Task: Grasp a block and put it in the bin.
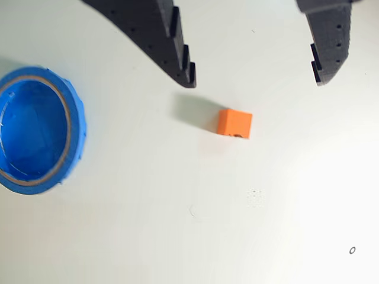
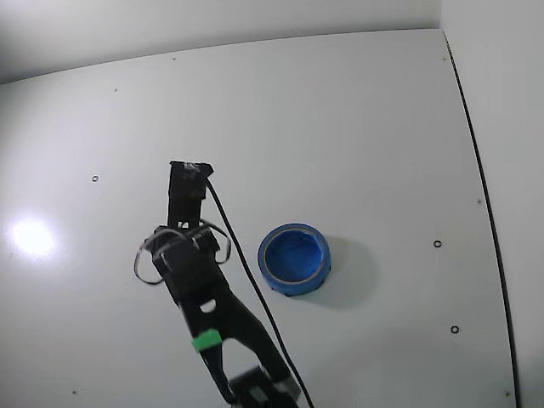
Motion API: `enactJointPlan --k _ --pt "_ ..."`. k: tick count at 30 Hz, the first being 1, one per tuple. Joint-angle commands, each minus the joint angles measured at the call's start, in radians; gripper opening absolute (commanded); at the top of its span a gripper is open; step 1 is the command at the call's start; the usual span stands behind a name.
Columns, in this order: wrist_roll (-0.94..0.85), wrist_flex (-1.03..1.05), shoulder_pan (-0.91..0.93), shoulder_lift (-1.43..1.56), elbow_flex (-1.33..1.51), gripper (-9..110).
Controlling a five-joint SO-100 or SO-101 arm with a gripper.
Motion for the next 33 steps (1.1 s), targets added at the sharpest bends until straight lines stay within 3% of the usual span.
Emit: enactJointPlan --k 1,16,33 --pt "0.008 -0.012 -0.012 -0.112 -0.201 29" --pt "0.017 -0.014 -0.014 -0.482 -0.374 29" --pt "0.017 -0.014 -0.014 -0.566 -0.439 29"
